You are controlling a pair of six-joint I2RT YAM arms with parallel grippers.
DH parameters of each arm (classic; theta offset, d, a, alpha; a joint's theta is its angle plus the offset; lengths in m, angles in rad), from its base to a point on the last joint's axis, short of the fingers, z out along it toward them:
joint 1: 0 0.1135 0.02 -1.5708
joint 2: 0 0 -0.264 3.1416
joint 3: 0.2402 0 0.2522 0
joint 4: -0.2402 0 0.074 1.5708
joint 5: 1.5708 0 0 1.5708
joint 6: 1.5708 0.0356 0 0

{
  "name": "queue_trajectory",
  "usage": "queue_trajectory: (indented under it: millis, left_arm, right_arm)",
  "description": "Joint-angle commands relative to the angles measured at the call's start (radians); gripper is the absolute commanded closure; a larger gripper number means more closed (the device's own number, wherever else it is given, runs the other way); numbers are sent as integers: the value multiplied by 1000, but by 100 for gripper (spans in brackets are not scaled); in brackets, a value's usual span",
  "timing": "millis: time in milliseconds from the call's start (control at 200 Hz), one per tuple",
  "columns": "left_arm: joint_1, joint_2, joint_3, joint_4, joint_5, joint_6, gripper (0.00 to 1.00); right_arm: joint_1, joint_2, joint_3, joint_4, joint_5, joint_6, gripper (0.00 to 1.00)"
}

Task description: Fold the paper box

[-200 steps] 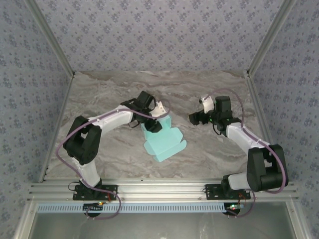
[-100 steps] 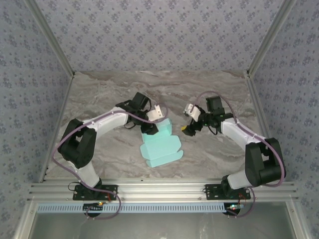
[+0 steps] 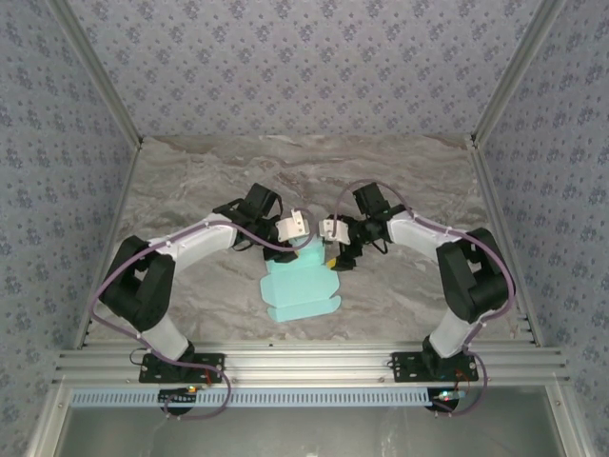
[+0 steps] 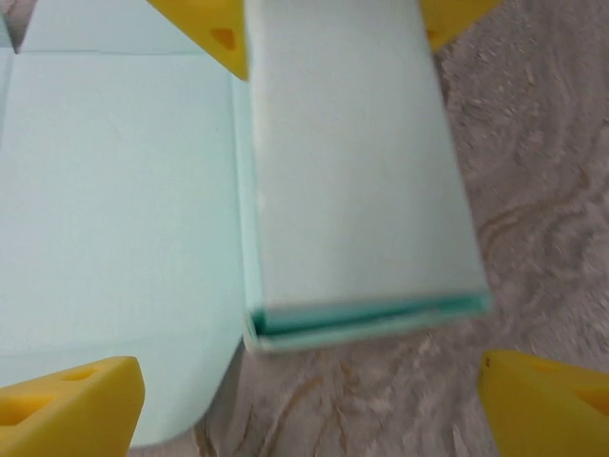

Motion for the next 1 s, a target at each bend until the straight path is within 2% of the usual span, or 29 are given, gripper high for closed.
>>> queue_trajectory:
  millis: [0, 320, 560, 705, 874, 999]
  left_arm:
    - [1, -28, -16, 43, 26, 33, 55]
    - [1, -25, -21, 65, 27, 40, 54]
    - [2, -20, -26, 80, 39, 25, 54]
    - [2, -9, -21, 78, 41, 15, 55]
    - [2, -5, -34, 115, 60, -28, 55]
    - [2, 18, -15, 101, 61, -60, 60]
  right_arm:
    - [15, 38, 61, -49, -32, -66, 11]
    - [36, 125, 170, -197, -14, -154, 34]
    - [39, 151, 207, -164, -7, -141, 46]
    - [32, 154, 198, -115, -40, -80, 52]
    - [17, 169, 208, -70, -89, 65, 60]
    - [16, 177, 229, -45, -79, 195, 60]
